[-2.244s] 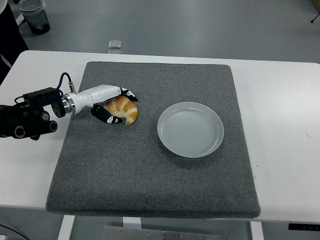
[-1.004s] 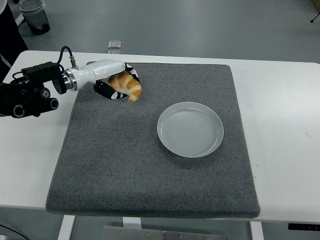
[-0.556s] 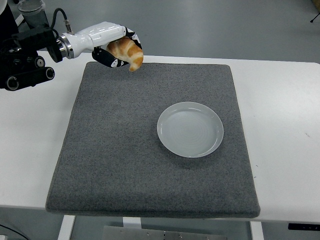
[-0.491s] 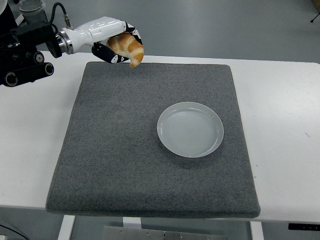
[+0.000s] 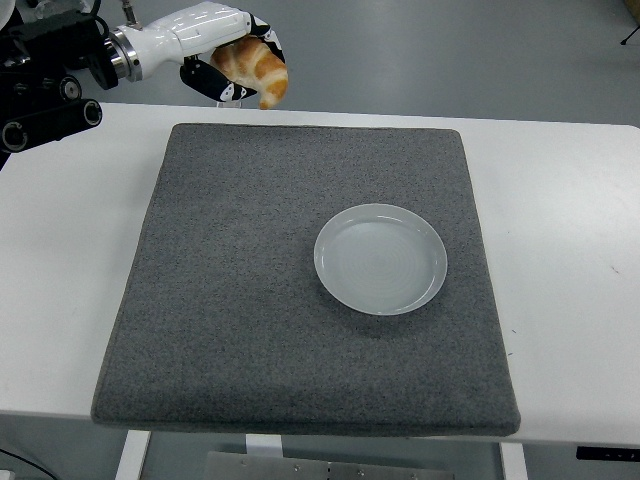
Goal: Place the bread on the plate
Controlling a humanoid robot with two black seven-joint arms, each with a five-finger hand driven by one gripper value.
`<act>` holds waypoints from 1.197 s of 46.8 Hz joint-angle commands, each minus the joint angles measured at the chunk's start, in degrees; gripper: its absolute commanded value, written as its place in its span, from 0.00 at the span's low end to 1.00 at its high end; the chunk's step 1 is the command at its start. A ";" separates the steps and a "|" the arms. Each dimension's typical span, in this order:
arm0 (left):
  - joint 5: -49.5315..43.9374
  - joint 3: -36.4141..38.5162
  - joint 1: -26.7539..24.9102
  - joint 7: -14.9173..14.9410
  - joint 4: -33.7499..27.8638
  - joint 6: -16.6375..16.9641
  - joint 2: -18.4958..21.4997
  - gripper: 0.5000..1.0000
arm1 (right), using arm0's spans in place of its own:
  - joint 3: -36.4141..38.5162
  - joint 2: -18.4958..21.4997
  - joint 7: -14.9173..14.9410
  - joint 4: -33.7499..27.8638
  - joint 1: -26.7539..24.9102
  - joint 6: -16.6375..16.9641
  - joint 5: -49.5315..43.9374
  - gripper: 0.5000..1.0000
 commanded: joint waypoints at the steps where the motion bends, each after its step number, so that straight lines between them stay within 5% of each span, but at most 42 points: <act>1: -0.01 -0.06 -0.19 0.01 -0.01 0.09 -0.11 0.00 | 0.00 0.00 -0.04 0.00 -0.02 0.00 0.03 0.86; 12: -0.01 -0.15 -3.00 0.01 -0.44 0.01 -1.25 0.00 | 0.00 0.00 0.05 0.00 -0.02 0.00 0.03 0.86; 41: 0.08 0.03 -7.92 0.10 -3.08 0.09 -18.39 0.00 | 0.00 0.00 -0.04 0.00 -0.02 0.00 0.03 0.86; 56: 7.90 -0.06 -5.20 0.10 -7.83 2.03 -19.27 0.00 | 0.00 0.00 0.05 0.00 -0.02 -0.09 0.03 0.86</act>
